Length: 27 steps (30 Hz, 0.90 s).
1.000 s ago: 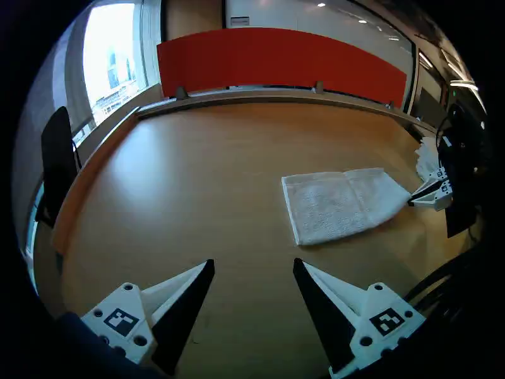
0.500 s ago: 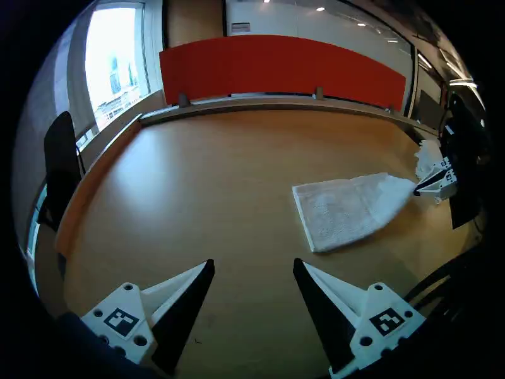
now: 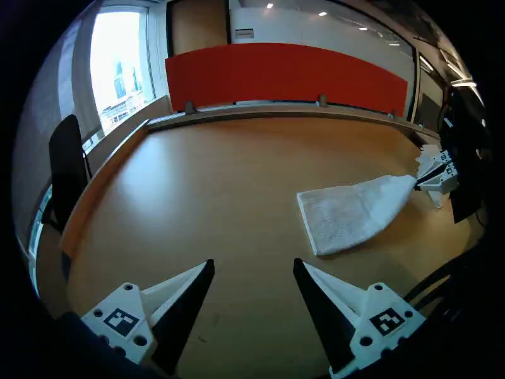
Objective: Fold towel
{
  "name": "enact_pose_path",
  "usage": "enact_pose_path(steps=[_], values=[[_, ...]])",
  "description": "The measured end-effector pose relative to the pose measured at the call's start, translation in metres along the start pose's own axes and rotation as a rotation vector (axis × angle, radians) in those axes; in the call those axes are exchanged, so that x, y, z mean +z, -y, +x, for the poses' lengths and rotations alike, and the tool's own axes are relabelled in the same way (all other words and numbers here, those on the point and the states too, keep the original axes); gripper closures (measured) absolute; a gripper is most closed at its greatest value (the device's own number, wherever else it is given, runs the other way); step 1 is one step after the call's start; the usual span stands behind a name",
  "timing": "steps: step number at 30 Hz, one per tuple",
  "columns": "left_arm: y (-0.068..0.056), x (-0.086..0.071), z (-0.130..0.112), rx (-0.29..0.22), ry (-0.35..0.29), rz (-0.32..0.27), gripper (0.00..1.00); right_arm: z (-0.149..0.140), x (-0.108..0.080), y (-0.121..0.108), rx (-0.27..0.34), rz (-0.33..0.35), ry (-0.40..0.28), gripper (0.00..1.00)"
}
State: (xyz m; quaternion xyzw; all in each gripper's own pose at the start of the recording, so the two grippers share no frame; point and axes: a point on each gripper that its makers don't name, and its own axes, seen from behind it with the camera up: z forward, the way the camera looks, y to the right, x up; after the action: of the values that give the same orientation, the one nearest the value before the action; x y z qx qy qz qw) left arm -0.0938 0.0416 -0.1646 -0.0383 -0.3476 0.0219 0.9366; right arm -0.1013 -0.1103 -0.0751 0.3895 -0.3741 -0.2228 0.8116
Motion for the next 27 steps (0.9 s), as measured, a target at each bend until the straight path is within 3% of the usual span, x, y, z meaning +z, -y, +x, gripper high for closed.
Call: enact_pose_path(steps=[12,27], values=[[0.004,-0.017,-0.005,-0.030,-0.011,0.028,0.08,0.055,0.003,0.010,-0.105,0.041,-0.058,0.96],[0.021,-0.040,-0.011,-0.088,-0.028,0.085,0.07,0.116,0.037,0.051,-0.212,0.150,-0.105,0.96]])
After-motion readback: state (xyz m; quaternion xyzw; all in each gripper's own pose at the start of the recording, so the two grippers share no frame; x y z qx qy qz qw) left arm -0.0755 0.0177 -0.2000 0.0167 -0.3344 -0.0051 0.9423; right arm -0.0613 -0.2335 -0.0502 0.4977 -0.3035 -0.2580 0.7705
